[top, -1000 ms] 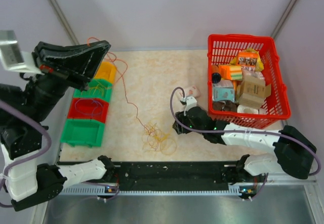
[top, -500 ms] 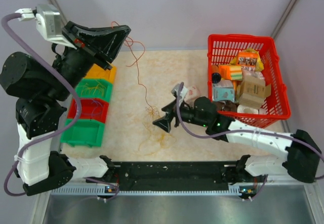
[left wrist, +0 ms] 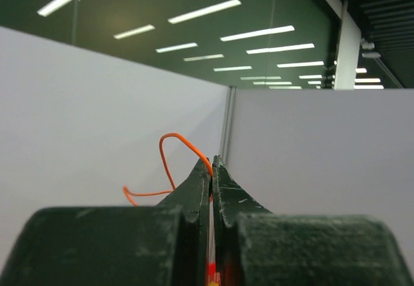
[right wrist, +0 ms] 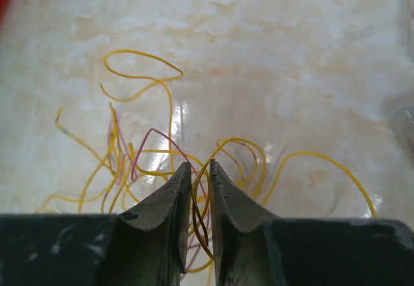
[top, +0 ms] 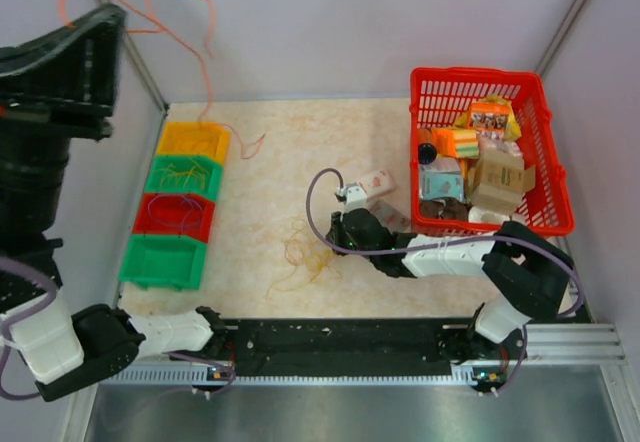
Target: Untangle the cables
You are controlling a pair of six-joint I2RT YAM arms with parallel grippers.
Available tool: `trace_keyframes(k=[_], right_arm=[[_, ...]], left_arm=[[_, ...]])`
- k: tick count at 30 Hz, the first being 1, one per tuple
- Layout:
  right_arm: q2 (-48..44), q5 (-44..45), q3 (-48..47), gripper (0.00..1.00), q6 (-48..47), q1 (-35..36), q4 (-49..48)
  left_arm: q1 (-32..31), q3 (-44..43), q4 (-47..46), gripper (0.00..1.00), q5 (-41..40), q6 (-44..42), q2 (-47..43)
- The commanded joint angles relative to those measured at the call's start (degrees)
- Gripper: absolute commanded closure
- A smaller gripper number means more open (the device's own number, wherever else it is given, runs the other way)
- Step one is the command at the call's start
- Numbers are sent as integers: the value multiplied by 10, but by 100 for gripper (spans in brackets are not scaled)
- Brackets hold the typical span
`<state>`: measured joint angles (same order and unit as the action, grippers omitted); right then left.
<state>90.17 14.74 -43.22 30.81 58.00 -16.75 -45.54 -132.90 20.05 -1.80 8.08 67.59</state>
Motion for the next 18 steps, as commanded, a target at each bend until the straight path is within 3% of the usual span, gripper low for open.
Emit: trace_keyframes(k=[1,6,13,16,18], right_arm=[[-48,36,4,76,-3,4,11],[-112,-25,28,49,-39,4,11],[-112,-142,35,32,-74,10,8],[-123,-131,17,30,-80,28,36],[-140,-131,17,30,-65,27,49]], left_arm=[[1,-9,-58,100,-52,-57,-30],[1,131,2,100,-104,-34,-54],[1,253,74,100,-217,-69,-42],[12,332,54,100,-264,-101,-44],[43,385,43,100,-252,-96,-44]])
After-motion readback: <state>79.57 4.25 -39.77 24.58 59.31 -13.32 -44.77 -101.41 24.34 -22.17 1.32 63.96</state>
